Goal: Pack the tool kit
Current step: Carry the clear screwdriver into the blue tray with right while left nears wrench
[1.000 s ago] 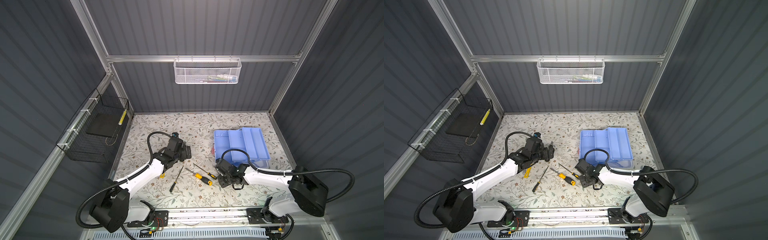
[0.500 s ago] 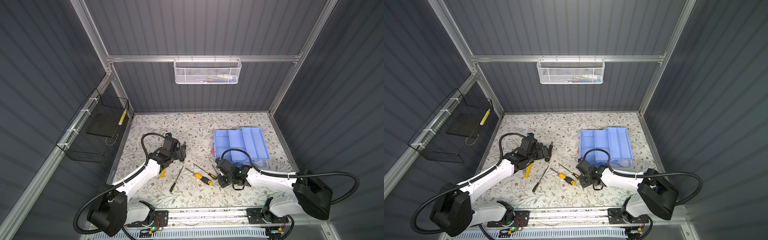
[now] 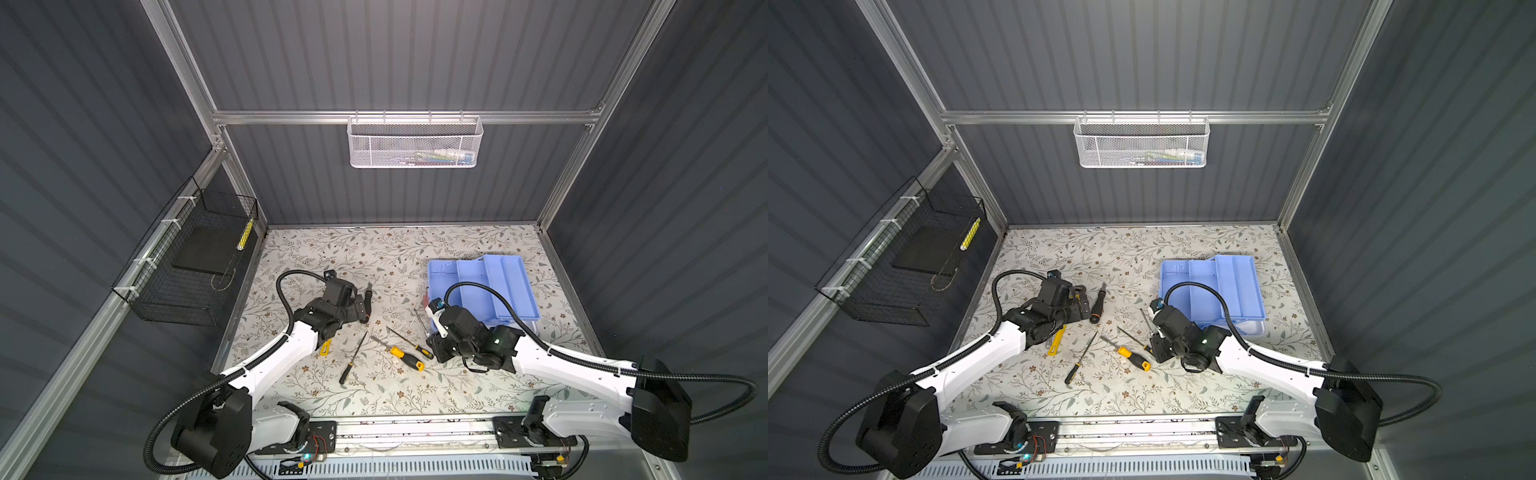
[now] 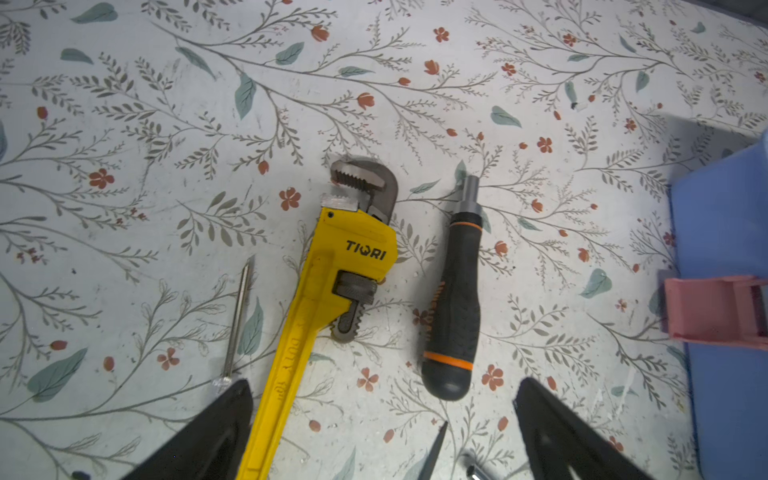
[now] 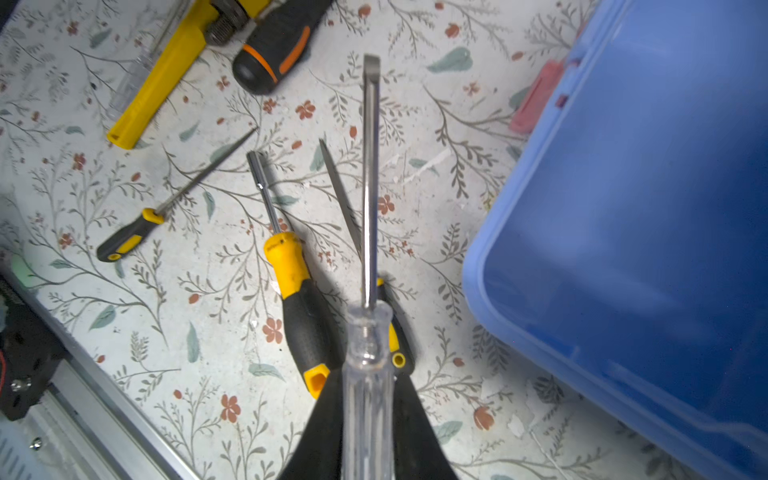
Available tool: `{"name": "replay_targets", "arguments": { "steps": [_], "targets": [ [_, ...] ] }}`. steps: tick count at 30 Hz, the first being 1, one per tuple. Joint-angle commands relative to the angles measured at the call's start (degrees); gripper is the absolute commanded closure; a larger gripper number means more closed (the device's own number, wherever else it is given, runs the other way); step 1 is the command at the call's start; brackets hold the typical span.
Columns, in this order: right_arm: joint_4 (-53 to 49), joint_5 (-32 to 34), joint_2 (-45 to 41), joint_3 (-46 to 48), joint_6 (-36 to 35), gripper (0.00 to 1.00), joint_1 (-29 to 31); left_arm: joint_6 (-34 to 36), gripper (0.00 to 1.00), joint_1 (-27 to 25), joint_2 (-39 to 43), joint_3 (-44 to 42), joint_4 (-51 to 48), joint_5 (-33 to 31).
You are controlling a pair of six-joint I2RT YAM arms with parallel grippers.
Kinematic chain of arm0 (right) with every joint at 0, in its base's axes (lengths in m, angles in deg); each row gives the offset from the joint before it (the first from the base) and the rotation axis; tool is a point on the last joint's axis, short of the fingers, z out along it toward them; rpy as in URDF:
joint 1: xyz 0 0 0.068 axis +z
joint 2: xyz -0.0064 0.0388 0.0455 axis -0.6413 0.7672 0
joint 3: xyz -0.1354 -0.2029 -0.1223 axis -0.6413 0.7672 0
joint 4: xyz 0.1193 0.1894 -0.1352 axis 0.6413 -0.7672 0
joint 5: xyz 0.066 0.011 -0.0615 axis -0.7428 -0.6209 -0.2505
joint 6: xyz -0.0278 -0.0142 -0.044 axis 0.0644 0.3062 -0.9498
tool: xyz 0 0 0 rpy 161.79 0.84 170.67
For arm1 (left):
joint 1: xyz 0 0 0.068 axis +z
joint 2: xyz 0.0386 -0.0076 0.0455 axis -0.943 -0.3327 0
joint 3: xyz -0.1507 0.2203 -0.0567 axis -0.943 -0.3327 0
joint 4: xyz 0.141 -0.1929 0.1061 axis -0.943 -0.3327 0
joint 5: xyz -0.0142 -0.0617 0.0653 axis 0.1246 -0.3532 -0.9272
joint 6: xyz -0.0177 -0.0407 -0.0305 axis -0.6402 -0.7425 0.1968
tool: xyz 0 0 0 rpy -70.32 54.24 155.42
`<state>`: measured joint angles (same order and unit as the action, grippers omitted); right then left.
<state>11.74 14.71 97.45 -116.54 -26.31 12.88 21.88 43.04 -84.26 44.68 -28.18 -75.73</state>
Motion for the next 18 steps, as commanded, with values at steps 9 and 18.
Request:
{"name": "replay_targets", "arguments": {
  "steps": [9,18],
  "targets": [
    [-6.6,-2.0,-10.33,-5.26,-5.07,0.93,-12.68,-3.63,0.0,7.22,3.04,-4.07,-2.86,-0.86],
    [-16.63,-3.43,-13.79,-10.41,-14.97,0.93,-32.3,-3.63,0.0,10.99,3.47,-6.11,-3.2,-1.38]
  ]
}}
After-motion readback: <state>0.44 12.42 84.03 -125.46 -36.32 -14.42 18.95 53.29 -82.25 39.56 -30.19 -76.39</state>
